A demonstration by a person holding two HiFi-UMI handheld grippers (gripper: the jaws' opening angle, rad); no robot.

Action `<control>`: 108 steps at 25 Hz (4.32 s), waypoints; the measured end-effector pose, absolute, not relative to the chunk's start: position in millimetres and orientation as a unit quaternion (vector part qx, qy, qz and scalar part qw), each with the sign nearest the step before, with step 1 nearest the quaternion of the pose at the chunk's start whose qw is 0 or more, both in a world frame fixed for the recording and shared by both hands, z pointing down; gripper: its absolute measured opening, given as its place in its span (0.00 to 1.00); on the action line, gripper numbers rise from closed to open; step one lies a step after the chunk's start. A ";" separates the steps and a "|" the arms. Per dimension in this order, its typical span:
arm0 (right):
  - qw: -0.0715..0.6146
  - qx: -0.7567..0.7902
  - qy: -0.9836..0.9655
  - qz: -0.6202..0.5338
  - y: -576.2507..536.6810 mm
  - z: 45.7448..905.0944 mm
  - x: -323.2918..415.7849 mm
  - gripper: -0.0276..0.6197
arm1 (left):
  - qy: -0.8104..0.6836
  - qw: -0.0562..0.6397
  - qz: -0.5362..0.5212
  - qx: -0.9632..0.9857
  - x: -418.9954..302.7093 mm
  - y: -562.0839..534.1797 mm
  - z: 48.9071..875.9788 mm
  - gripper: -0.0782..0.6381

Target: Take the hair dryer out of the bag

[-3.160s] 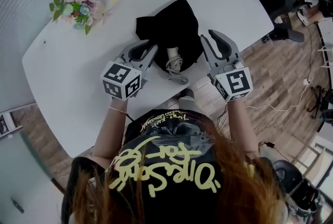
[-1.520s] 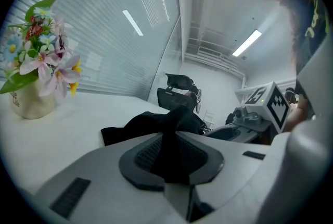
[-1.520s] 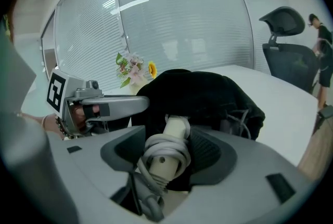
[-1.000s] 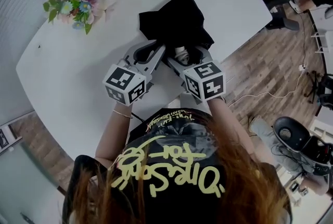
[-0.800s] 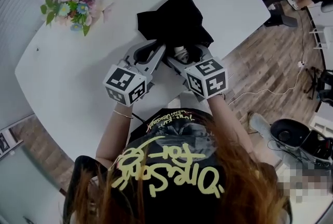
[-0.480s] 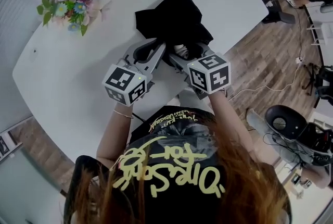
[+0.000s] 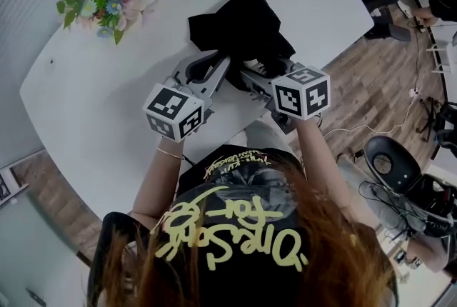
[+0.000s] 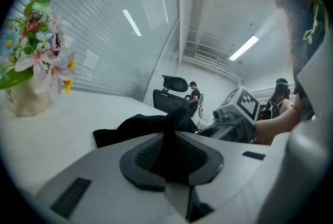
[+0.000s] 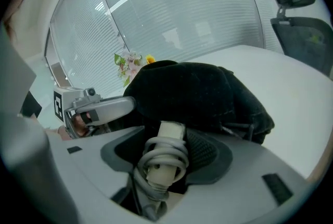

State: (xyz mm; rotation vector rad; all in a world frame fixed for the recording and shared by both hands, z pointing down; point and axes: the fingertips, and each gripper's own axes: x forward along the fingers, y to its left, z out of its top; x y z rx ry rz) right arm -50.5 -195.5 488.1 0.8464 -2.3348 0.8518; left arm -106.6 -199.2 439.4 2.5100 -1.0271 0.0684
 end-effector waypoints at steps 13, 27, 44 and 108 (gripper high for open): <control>0.266 0.220 -0.878 0.333 -201.6 470.0 -29.6 0.42 | -0.431 0.210 0.049 0.876 -89.1 -209.1 441.8 0.17; 0.277 0.145 -0.897 0.312 -198.9 469.1 -0.4 0.42 | -0.502 0.204 0.055 0.838 -88.8 -212.5 435.9 0.20; 0.271 0.089 -0.921 0.266 -187.0 479.5 26.1 0.42 | -0.561 0.211 0.068 0.797 -95.2 -215.1 439.6 0.20; 0.477 0.106 -0.859 0.156 -194.6 504.3 6.7 0.34 | -0.493 0.177 0.084 0.848 -90.0 -228.0 437.4 0.23</control>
